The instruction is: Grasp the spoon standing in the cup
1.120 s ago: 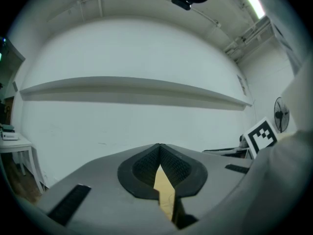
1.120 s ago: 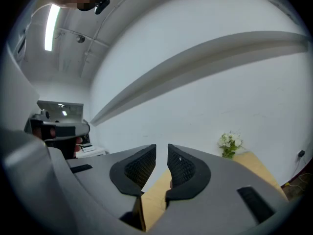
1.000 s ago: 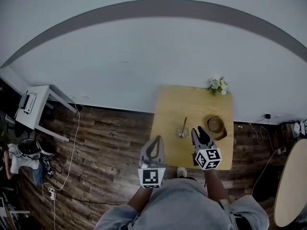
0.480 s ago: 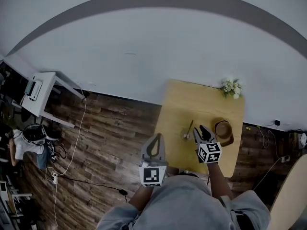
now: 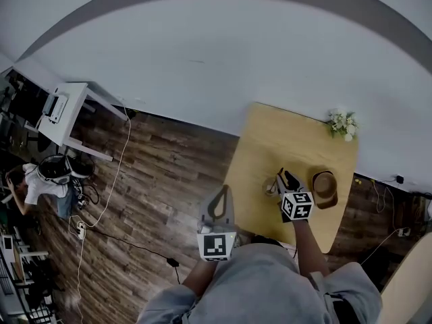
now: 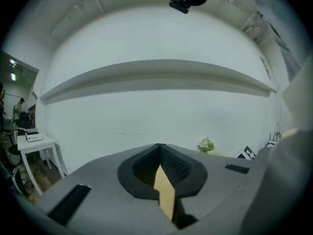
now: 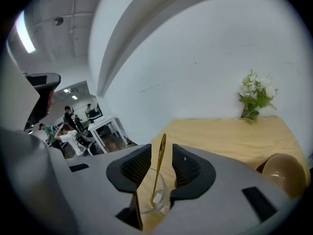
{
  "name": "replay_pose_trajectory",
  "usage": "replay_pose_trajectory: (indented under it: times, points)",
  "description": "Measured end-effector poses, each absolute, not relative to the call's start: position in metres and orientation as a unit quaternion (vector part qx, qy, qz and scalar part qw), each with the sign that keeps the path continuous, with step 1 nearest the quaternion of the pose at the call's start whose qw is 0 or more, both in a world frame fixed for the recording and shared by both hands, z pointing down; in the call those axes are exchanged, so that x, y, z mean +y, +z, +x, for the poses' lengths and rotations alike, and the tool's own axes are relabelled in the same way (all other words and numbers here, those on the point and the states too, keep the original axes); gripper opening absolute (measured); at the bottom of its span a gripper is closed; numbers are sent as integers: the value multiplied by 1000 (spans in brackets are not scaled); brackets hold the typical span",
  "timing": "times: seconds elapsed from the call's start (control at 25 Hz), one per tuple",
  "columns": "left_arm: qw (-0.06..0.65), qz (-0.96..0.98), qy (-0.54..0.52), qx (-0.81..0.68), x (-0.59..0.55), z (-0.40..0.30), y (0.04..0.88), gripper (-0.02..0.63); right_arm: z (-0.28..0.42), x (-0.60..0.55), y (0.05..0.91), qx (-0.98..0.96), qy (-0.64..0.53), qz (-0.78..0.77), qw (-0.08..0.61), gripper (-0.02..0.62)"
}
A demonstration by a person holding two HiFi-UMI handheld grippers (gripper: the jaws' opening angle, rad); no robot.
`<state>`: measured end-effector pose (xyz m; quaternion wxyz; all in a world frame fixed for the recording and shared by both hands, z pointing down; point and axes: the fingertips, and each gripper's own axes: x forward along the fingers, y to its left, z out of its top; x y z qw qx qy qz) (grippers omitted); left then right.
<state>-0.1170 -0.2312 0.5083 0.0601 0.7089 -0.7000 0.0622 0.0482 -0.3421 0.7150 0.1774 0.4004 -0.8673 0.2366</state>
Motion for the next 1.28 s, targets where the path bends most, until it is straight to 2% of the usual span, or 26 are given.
replay_pose_trajectory:
  times: [0.2, 0.32, 0.52, 0.8, 1.28]
  points:
    - [60, 692, 70, -716, -221, -132, 510, 2, 42, -350, 730, -862, 235, 403, 199, 96]
    - [59, 680, 71, -727, -212, -142, 509, 2, 40, -348, 733, -859, 226, 409, 208, 43]
    - [55, 672, 67, -736, -202, -153, 506, 2, 34, -345, 718, -864, 204, 419, 191, 2]
    - [49, 685, 58, -724, -191, -148, 500, 2, 35, -332, 682, -869, 167, 436, 163, 2]
    - [37, 725, 43, -686, -171, -129, 493, 2, 54, -297, 589, -869, 124, 474, 69, 2]
